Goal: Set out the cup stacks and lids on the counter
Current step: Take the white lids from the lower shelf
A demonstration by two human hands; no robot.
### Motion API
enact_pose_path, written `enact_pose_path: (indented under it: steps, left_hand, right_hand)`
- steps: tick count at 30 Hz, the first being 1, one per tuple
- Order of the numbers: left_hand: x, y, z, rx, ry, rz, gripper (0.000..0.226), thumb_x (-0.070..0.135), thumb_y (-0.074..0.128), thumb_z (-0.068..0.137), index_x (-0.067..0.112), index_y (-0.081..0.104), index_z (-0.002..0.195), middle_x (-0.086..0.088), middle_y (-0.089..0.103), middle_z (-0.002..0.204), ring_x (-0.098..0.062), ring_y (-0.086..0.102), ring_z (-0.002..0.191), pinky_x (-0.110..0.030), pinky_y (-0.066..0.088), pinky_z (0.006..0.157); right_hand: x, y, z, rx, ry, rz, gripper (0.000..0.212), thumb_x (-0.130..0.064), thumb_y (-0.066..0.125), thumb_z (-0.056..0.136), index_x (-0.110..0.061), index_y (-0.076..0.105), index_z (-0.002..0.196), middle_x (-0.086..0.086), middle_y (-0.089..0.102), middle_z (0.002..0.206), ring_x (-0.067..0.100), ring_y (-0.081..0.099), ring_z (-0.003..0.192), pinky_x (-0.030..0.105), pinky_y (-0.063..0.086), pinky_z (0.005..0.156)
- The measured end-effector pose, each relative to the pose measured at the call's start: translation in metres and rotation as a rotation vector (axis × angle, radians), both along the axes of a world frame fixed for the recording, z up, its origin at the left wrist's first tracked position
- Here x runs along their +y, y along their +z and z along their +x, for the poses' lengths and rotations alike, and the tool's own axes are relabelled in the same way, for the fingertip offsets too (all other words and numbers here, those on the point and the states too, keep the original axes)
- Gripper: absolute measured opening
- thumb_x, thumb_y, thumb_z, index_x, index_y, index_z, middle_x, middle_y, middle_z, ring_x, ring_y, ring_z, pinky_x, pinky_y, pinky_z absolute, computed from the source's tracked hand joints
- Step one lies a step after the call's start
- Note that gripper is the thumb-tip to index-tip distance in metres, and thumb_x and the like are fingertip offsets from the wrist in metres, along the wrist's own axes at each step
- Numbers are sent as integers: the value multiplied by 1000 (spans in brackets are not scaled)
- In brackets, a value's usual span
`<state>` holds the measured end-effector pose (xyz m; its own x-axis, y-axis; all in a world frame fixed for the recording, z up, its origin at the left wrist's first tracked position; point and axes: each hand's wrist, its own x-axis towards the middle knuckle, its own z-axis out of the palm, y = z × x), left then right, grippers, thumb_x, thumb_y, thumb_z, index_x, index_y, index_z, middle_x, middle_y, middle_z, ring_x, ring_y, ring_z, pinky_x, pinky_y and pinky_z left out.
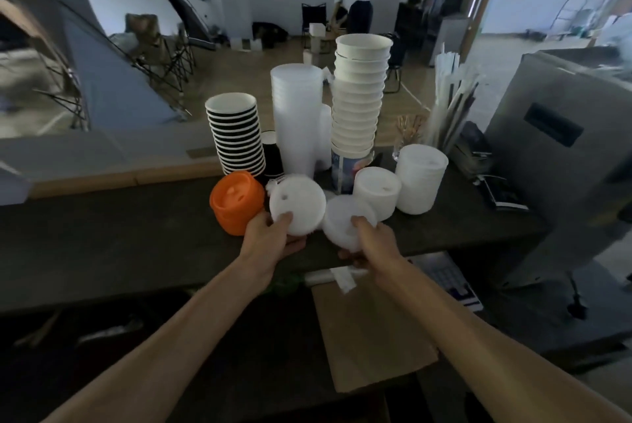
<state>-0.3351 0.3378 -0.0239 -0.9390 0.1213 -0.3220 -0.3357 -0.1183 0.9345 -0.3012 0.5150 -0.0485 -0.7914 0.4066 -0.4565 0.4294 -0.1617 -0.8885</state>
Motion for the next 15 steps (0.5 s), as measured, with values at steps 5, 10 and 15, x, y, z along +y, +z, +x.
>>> enact_pose_path:
  steps: [5,10,15]
  left_hand:
    - [-22,-24,25,-104,64,-202,42,20,57,98,0,50,135,-12,60,125,-26,66,99,-26,58,58]
    - [-22,-35,20,-134,71,-372,47,38,63,93,2,61,123,-8,73,102,-20,72,87,-36,59,73]
    - [-18,-32,19,-9,2,-617,39,48,62,91,10,70,93,0,75,79,-11,69,72,-27,50,60]
  right_hand:
    - [19,-9,16,-54,60,98,38,-27,44,100,-1,51,127,18,66,98,19,65,48,24,41,45]
    - [11,-2,11,-44,39,-87,34,-20,55,99,1,51,125,21,63,106,30,70,74,36,60,57]
    - [6,-5,9,-4,59,9,45,-12,55,98,0,43,140,19,59,123,25,72,71,31,61,59]
